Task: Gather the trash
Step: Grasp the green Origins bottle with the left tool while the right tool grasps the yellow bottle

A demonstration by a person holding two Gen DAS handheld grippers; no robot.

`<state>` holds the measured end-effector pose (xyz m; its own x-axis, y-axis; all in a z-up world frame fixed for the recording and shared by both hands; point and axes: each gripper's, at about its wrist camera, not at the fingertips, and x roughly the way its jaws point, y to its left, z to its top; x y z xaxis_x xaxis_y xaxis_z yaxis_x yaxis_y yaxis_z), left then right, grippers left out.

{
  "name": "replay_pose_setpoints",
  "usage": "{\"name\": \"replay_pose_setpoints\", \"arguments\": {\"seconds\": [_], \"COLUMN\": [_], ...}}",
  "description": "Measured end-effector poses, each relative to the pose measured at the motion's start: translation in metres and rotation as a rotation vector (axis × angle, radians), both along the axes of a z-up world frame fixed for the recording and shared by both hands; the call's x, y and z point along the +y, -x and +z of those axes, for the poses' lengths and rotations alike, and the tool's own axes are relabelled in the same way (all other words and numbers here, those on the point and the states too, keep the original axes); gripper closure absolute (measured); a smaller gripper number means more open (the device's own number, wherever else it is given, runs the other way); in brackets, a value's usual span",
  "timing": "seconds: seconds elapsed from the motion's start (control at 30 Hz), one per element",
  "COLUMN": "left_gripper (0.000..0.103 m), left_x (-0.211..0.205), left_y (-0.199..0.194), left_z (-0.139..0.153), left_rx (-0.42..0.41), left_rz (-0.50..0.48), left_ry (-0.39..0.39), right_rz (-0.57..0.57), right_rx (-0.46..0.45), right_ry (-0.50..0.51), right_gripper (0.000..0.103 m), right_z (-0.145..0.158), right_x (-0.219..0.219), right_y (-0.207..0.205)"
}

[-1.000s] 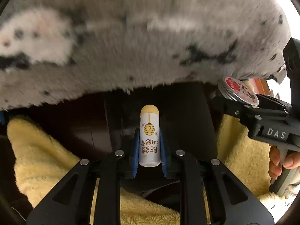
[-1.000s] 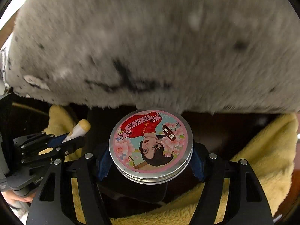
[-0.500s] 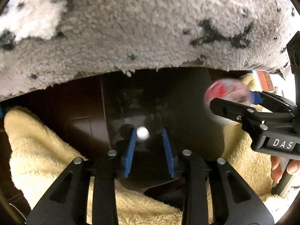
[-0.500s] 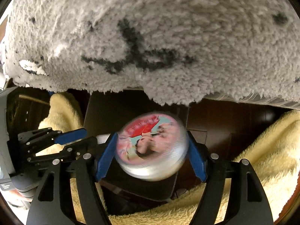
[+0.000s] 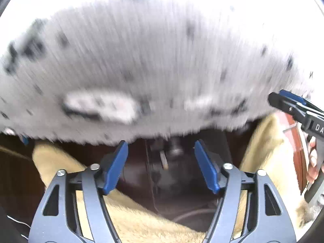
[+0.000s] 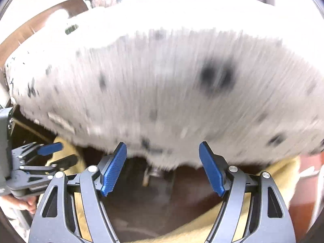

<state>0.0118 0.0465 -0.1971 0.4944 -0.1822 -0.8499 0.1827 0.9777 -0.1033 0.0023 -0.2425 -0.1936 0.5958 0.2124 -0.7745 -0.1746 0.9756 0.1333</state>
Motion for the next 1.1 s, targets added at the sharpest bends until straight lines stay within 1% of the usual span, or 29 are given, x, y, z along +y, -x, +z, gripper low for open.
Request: {"name": "replay_pose_setpoints", "arguments": {"seconds": [0.07,0.17,0.2,0.27,0.3,0.37,0.4,0.47,0.53,0.6,0.73,0.8,0.9,1.0,1.1], "left_gripper": [0.029,0.023,0.023,0.019,0.018,0.018,0.018,0.017,0.014,0.013,0.01,0.01,0.01,0.01,0.01], "left_x": [-0.002,0.004,0.006,0.012,0.007,0.013,0.015,0.013,0.017,0.023,0.033,0.037,0.034,0.026,0.02], "left_y": [0.001,-0.006,-0.009,-0.013,-0.018,-0.034,-0.043,-0.062,-0.08,-0.097,-0.139,-0.156,-0.179,-0.194,-0.21], "left_z": [0.025,0.063,0.076,0.093,0.1,0.118,0.124,0.125,0.133,0.134,0.133,0.131,0.124,0.117,0.11], "left_rx": [-0.067,-0.174,-0.209,-0.257,-0.275,-0.31,-0.323,-0.329,-0.347,-0.35,-0.328,-0.311,-0.274,-0.25,-0.23], "left_rz": [0.017,0.042,0.051,0.06,0.069,0.092,0.101,0.121,0.143,0.173,0.237,0.259,0.262,0.247,0.239], "left_ry": [-0.004,-0.015,-0.022,-0.033,-0.048,-0.088,-0.103,-0.13,-0.136,-0.13,-0.117,-0.125,-0.112,-0.111,-0.115], "right_rz": [-0.019,-0.04,-0.042,-0.044,-0.041,-0.029,-0.022,-0.006,0.004,0.012,0.027,0.043,0.055,0.034,0.037], "right_rx": [-0.082,-0.165,-0.182,-0.21,-0.222,-0.237,-0.236,-0.23,-0.22,-0.215,-0.194,-0.155,-0.075,-0.059,-0.037], "right_ry": [0.008,-0.008,-0.013,-0.01,-0.007,-0.01,-0.021,-0.051,-0.062,-0.058,-0.052,-0.064,-0.081,-0.046,-0.058], "right_gripper": [0.028,0.028,0.027,0.026,0.025,0.019,0.014,0.013,0.005,0.005,0.005,0.005,0.005,0.003,0.003], "right_z": [0.029,0.062,0.07,0.083,0.089,0.097,0.099,0.102,0.104,0.103,0.102,0.098,0.087,0.081,0.077], "right_x": [-0.01,-0.022,-0.025,-0.025,-0.022,-0.015,-0.013,-0.001,0.009,0.019,0.04,0.048,0.058,0.064,0.069], "right_y": [-0.004,-0.016,-0.022,-0.035,-0.041,-0.055,-0.063,-0.08,-0.096,-0.112,-0.145,-0.165,-0.191,-0.206,-0.219]}}
